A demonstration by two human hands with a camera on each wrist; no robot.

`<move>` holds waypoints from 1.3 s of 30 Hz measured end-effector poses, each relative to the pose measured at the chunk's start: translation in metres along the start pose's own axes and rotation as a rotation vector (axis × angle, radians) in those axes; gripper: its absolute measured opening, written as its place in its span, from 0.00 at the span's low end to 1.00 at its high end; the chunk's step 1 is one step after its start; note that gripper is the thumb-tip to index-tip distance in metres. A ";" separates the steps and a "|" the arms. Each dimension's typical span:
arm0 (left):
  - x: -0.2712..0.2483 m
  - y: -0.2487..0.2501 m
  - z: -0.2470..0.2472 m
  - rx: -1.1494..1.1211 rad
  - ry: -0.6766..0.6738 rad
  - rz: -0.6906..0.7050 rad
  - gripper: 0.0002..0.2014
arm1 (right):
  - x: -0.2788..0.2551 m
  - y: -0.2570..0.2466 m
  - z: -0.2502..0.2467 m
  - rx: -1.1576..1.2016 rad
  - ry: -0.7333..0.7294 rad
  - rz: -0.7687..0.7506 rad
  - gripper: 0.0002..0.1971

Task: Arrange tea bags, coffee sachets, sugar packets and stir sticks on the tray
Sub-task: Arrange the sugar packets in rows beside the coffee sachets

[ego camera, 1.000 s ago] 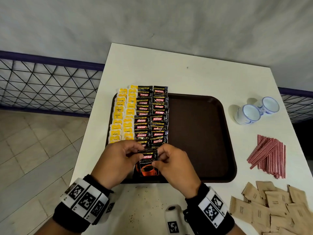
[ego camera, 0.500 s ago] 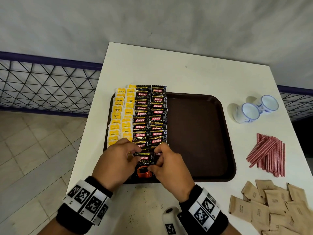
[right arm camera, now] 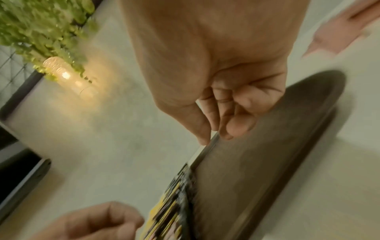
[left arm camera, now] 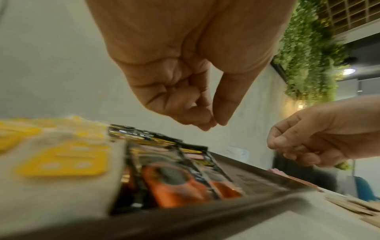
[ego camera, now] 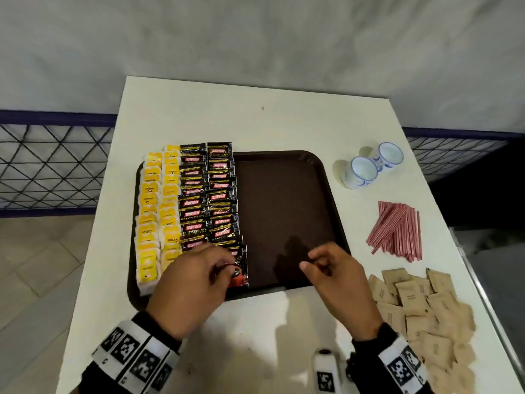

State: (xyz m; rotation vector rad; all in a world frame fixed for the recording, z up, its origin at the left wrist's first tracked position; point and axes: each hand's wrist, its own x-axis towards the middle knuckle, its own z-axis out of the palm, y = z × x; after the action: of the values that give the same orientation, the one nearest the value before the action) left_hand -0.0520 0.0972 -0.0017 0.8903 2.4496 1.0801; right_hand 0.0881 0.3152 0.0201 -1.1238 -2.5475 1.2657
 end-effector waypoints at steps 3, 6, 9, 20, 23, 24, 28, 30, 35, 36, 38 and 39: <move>-0.005 0.025 0.025 0.009 -0.118 0.067 0.07 | -0.013 0.028 -0.047 -0.035 0.120 0.074 0.07; -0.010 0.056 0.054 0.011 -0.268 0.115 0.07 | -0.027 0.057 -0.097 -0.053 0.232 0.192 0.07; -0.010 0.086 0.088 0.068 -0.417 0.114 0.14 | -0.039 0.093 -0.139 -0.095 0.324 0.315 0.12; -0.001 0.159 0.183 0.216 -0.623 0.038 0.37 | -0.025 0.193 -0.191 -0.172 0.072 0.493 0.54; 0.000 0.169 0.201 0.283 -0.640 0.067 0.44 | -0.024 0.195 -0.191 -0.258 -0.072 0.484 0.60; 0.001 0.172 0.207 0.302 -0.655 0.080 0.46 | -0.024 0.193 -0.190 -0.298 -0.111 0.474 0.58; 0.006 0.179 0.223 0.387 -0.720 0.136 0.51 | -0.028 0.179 -0.171 -0.360 -0.114 0.414 0.50; 0.005 0.177 0.225 0.411 -0.735 0.136 0.51 | -0.031 0.174 -0.159 -0.374 -0.096 0.364 0.49; 0.004 0.168 0.211 0.428 -0.745 0.102 0.49 | -0.031 0.153 -0.138 -0.351 -0.078 0.258 0.46; 0.005 0.168 0.208 0.428 -0.740 0.102 0.48 | -0.029 0.152 -0.139 -0.328 -0.076 0.266 0.47; 0.006 0.167 0.205 0.430 -0.739 0.113 0.48 | -0.029 0.156 -0.147 -0.267 -0.060 0.313 0.51; 0.007 0.167 0.203 0.434 -0.741 0.119 0.48 | -0.031 0.159 -0.153 -0.234 -0.039 0.331 0.54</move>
State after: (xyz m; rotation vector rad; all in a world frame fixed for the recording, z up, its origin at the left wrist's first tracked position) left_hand 0.1148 0.3004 -0.0122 1.2889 2.0112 0.1539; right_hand 0.2599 0.4575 0.0132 -1.6406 -2.6728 1.0706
